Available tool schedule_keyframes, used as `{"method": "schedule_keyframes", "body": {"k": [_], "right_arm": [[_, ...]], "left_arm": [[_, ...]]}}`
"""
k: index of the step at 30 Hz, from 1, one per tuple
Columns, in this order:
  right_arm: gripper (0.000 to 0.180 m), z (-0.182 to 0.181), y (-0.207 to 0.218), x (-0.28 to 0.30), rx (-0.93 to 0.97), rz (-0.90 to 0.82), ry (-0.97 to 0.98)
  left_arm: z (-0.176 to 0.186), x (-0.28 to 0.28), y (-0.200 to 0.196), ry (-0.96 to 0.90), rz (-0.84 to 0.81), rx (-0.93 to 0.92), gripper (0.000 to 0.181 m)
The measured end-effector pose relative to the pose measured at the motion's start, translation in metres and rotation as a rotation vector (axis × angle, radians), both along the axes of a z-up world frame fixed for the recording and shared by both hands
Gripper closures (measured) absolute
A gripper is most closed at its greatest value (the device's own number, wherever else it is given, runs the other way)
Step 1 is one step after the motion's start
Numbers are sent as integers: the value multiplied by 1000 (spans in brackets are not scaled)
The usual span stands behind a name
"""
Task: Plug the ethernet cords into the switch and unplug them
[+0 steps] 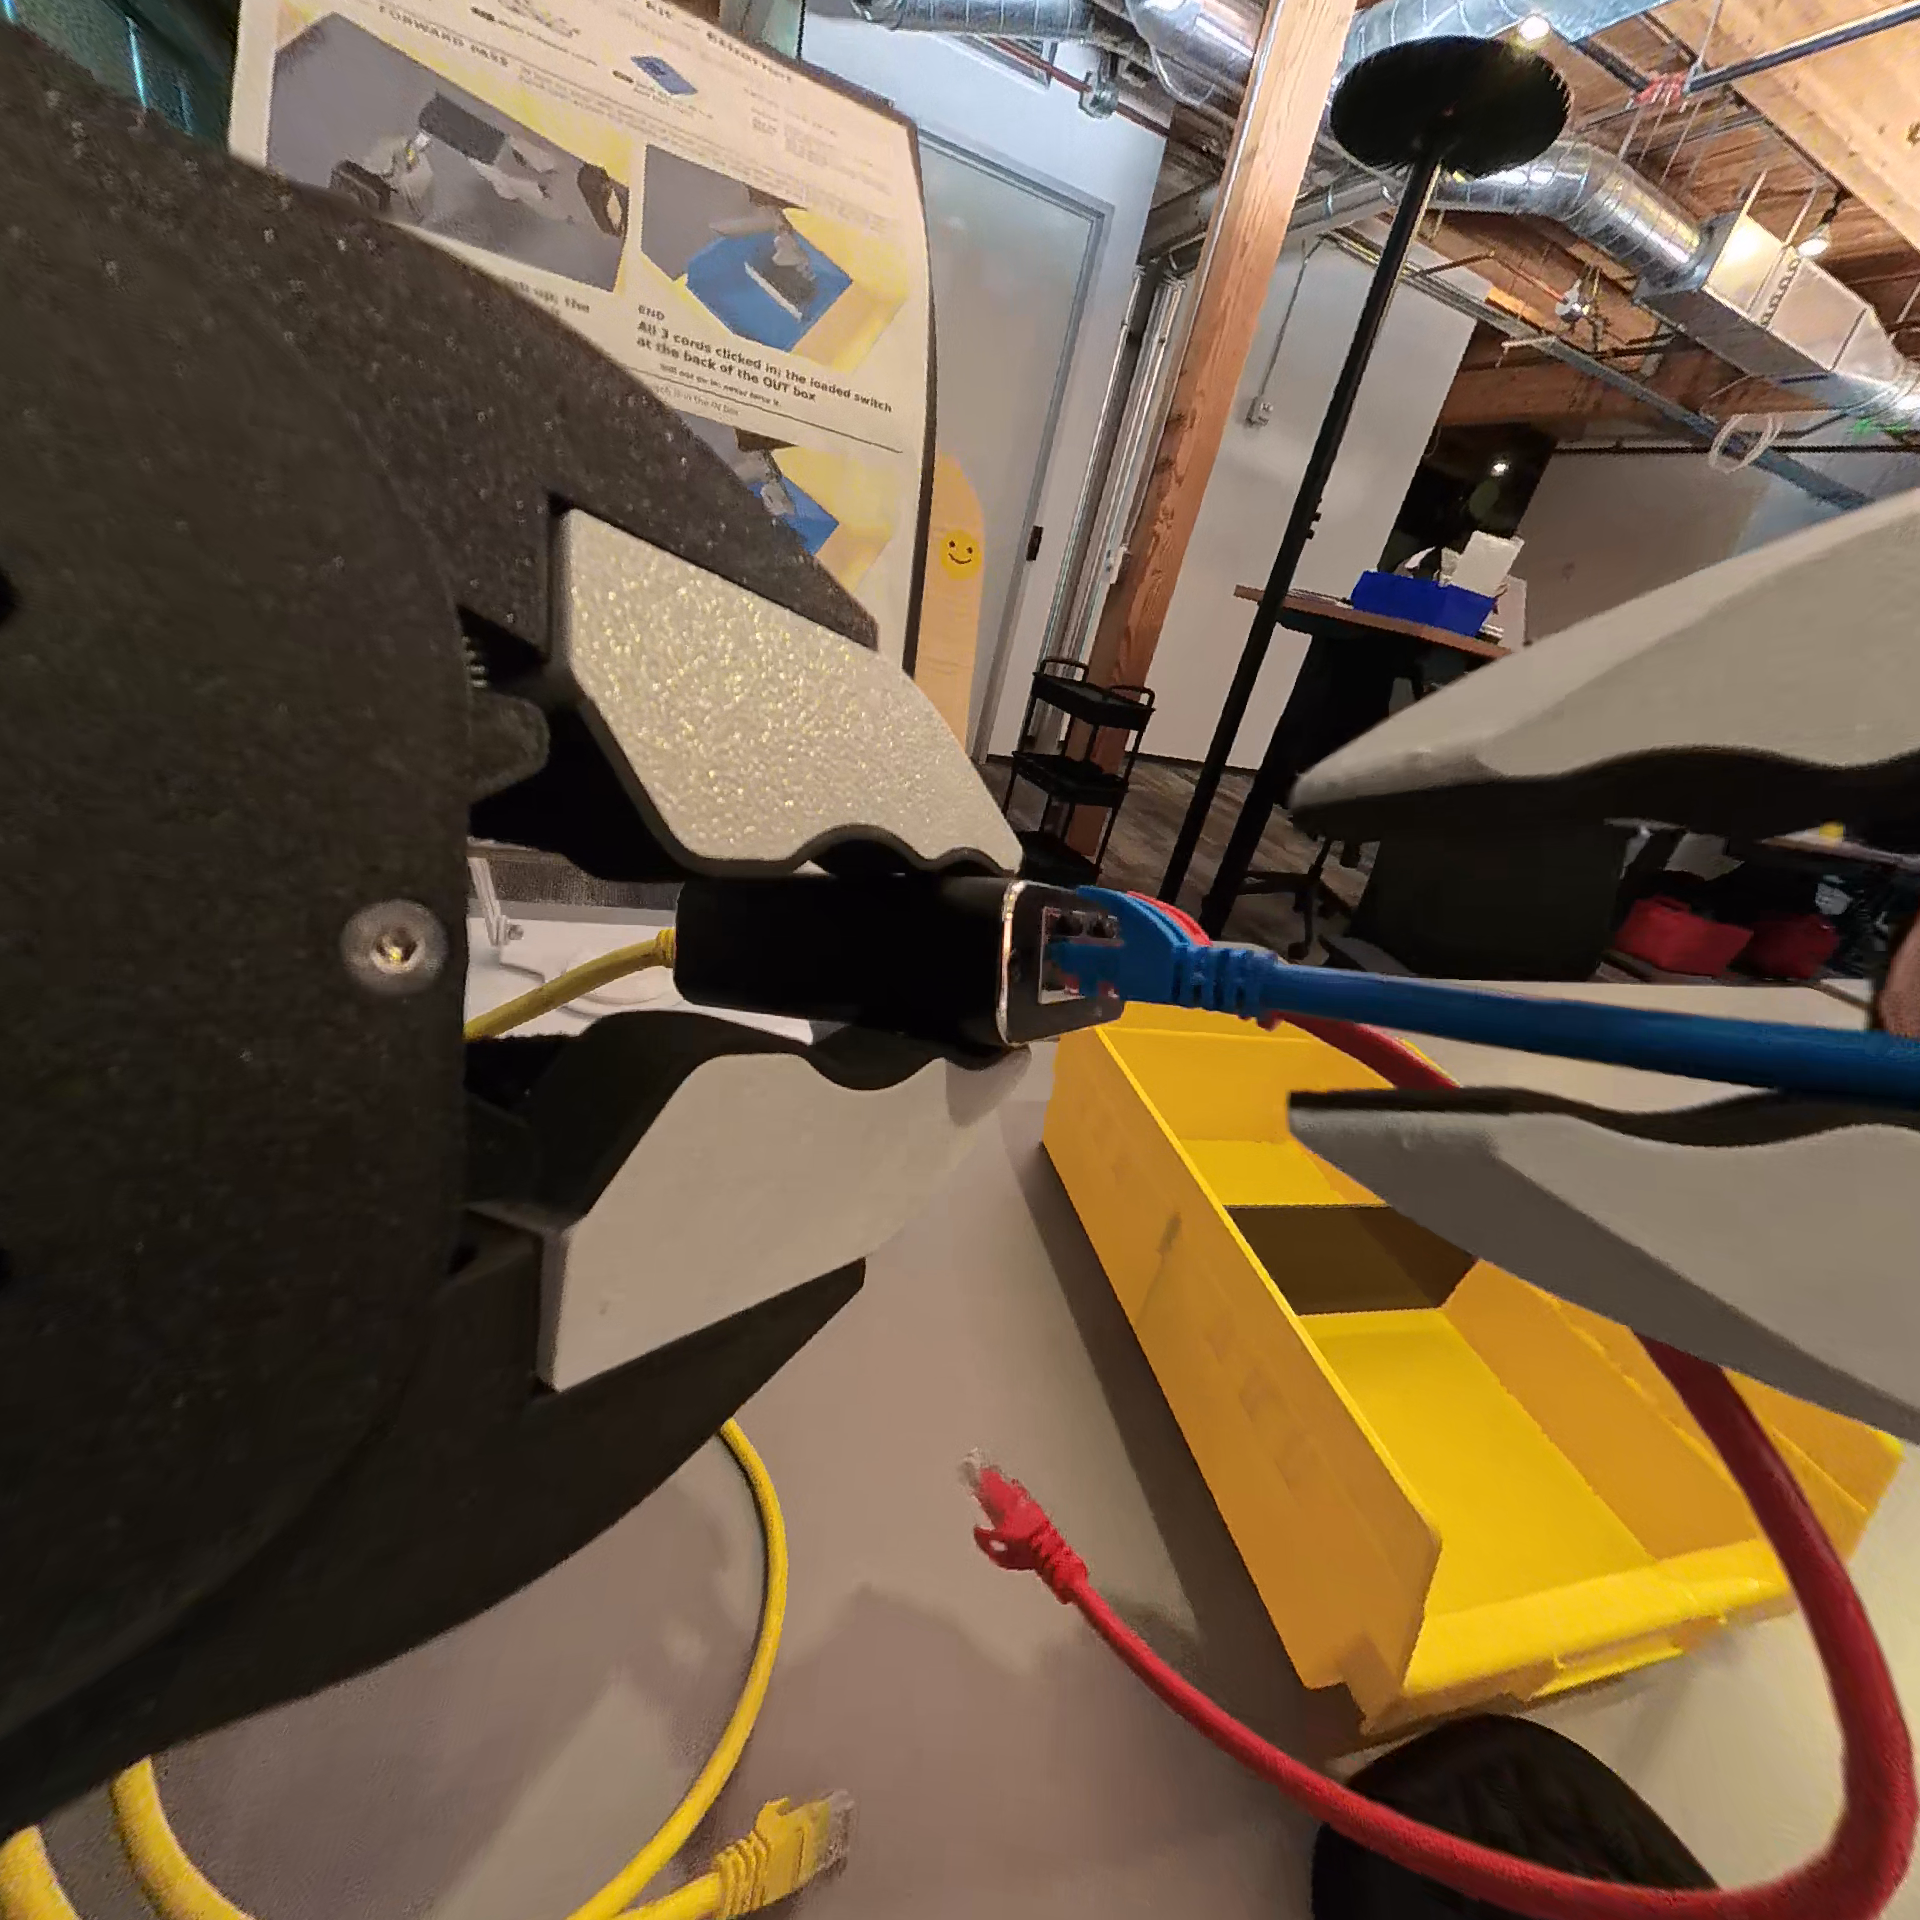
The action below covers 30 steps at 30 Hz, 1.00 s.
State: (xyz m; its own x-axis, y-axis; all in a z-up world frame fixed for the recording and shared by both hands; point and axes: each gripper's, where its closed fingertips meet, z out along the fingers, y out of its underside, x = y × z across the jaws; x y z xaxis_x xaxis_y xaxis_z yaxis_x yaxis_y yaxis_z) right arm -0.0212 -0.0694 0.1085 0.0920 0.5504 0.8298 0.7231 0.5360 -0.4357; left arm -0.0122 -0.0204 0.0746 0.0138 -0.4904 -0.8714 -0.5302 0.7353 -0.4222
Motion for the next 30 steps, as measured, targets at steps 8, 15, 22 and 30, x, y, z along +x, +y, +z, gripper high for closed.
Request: {"method": "schedule_keyframes", "body": {"k": [8, 15, 22, 30], "right_arm": [[152, 12, -3, 0, 83, 106, 66], [149, -2, 7, 5, -55, 4, 31], [148, 3, 16, 8, 14, -14, 45], [149, 34, -13, 23, 57, 148, 210]], "left_arm": [[8, 3, -8, -56, -35, -77, 156], [12, 2, -9, -31, 21, -24, 156], [9, -1, -3, -16, 32, 0, 156], [24, -13, -2, -109, -11, -36, 156]]}}
